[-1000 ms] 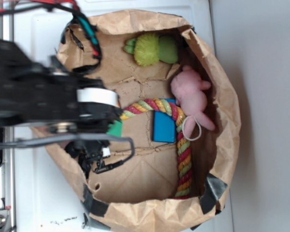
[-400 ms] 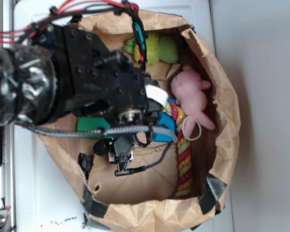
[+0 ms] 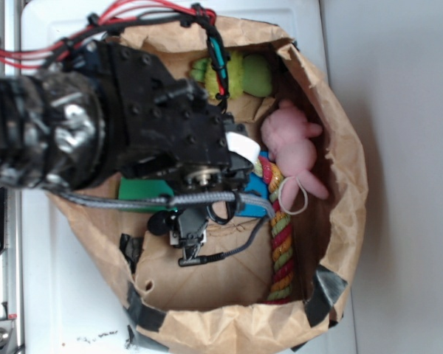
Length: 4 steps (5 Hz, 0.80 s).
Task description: Grab the green block.
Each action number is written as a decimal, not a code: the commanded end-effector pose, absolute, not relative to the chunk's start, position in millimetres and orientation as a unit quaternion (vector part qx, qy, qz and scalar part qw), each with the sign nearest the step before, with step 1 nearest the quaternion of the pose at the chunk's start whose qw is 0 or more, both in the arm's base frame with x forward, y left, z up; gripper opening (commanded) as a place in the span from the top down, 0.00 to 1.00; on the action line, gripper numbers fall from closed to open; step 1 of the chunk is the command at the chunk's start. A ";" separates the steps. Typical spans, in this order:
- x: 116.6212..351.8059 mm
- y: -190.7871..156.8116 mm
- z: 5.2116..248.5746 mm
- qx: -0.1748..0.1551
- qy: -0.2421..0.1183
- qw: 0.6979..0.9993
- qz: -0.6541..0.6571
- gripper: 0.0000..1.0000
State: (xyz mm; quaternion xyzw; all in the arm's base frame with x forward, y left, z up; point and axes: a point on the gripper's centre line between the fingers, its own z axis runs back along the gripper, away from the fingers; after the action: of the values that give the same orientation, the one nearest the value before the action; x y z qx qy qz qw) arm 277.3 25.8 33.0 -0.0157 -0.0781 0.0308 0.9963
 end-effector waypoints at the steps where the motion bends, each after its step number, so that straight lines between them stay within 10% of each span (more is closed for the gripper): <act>1: 281.3 32.0 35.3 -0.016 -0.099 0.995 0.023 0.00; 4: 272.6 29.9 38.8 -0.024 -0.090 0.995 0.020 0.00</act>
State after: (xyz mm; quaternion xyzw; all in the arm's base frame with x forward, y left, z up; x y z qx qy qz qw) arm 266.2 20.8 25.5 -0.0314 -0.0655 0.0250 0.9970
